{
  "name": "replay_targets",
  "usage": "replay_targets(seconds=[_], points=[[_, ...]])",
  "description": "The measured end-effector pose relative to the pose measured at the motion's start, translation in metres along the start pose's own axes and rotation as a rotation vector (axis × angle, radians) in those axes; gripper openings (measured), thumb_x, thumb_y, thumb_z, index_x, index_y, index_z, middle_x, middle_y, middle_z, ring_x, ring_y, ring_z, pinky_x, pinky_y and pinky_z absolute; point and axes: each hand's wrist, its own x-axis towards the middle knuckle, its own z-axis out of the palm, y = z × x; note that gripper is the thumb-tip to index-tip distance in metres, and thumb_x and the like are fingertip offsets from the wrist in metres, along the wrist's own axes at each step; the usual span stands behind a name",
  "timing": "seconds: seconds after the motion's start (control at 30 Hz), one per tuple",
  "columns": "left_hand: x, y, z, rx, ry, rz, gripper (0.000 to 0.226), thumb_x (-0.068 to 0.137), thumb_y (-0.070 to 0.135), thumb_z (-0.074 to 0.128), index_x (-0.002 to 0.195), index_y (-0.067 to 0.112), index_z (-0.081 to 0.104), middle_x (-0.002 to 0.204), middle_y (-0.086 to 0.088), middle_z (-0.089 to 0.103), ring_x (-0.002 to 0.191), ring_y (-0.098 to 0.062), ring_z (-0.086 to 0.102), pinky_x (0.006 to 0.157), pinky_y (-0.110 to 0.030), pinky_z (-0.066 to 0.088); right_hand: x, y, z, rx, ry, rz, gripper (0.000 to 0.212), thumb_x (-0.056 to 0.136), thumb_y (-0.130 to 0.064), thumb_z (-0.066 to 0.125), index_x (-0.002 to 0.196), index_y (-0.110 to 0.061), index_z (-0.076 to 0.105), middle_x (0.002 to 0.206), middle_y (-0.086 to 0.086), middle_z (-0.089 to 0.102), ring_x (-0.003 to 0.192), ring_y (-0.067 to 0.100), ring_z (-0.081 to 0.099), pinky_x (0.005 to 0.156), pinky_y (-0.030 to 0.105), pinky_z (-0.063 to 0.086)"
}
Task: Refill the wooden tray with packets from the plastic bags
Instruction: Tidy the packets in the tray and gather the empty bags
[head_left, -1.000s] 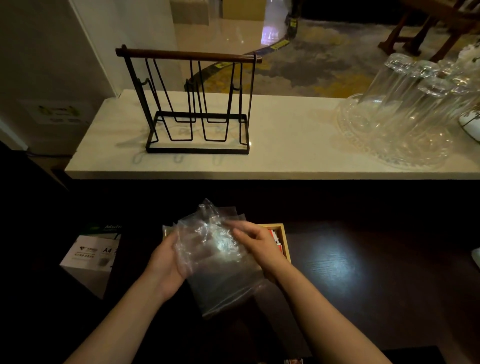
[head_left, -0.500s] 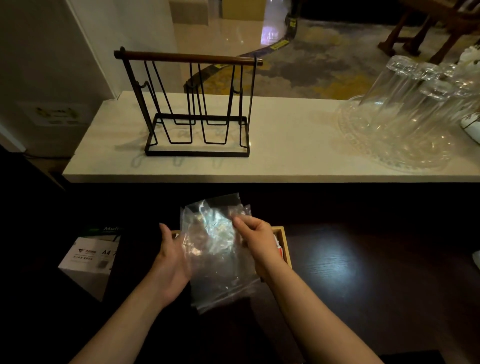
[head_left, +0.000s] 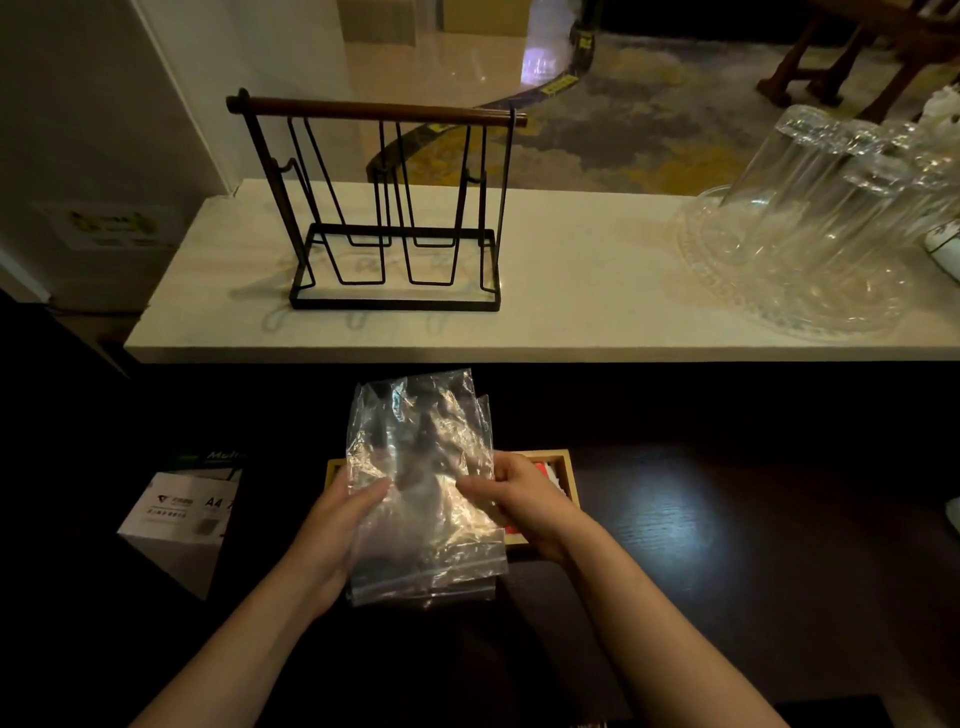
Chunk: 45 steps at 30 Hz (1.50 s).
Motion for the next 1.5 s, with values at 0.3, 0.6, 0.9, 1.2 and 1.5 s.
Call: replay_targets(seconds=[0.3, 0.6, 0.9, 1.2, 1.5], points=[[-0.014, 0.016, -0.006, -0.064, -0.187, -0.009, 0.026, 0.085, 0.005, 0.054, 0.071, 0.016, 0.074, 0.103, -0.016, 0.067, 0.088, -0.029, 0.066, 0.057, -0.028, 0.058, -0.015, -0.003, -0.014, 0.209, -0.124, -0.069, 0.030, 0.087, 0.008, 0.044, 0.082, -0.007, 0.069, 0.073, 0.003, 0.069, 0.063, 0.014, 0.064, 0.054, 0.022, 0.053], [-0.028, 0.004, -0.007, -0.045, -0.383, -0.266, 0.052, 0.079, 0.044, 0.062, 0.124, 0.020, 0.052, 0.115, -0.016, 0.068, 0.099, -0.042, 0.066, 0.066, -0.043, 0.060, -0.016, 0.003, -0.017, -0.178, 0.059, -0.208, 0.045, 0.075, 0.013, 0.039, 0.053, -0.020, 0.062, 0.060, -0.004, 0.060, 0.061, 0.023, 0.053, 0.061, 0.038, 0.043], [-0.034, 0.009, 0.011, 0.028, -0.554, -0.384, 0.077, 0.066, 0.060, 0.071, 0.126, 0.019, 0.047, 0.125, -0.020, 0.061, 0.096, -0.042, 0.066, 0.052, -0.034, 0.056, -0.036, 0.019, -0.034, -0.127, 0.224, -0.253, 0.041, 0.076, 0.016, 0.040, 0.058, -0.012, 0.064, 0.063, -0.008, 0.061, 0.059, 0.013, 0.053, 0.050, 0.023, 0.041], [-0.020, -0.012, 0.052, 0.272, -0.249, -0.218, 0.009, 0.090, 0.003, 0.051, 0.099, 0.006, 0.052, 0.084, -0.014, 0.064, 0.048, -0.017, 0.063, 0.033, -0.019, 0.037, -0.063, 0.044, -0.054, 0.360, 0.265, -0.178, 0.034, 0.082, -0.039, 0.065, 0.115, -0.032, 0.062, 0.104, 0.011, 0.064, 0.077, 0.025, 0.054, 0.058, 0.032, 0.044], [-0.029, -0.050, 0.121, -0.198, -0.321, -0.175, 0.027, 0.096, 0.007, 0.040, 0.121, 0.010, 0.052, 0.104, -0.011, 0.073, 0.089, -0.020, 0.071, 0.065, -0.024, 0.057, -0.092, 0.082, -0.023, 0.630, 0.229, -0.158, 0.066, 0.076, -0.031, 0.074, 0.131, -0.009, 0.047, 0.123, 0.006, 0.065, 0.115, 0.019, 0.060, 0.094, 0.029, 0.049]])
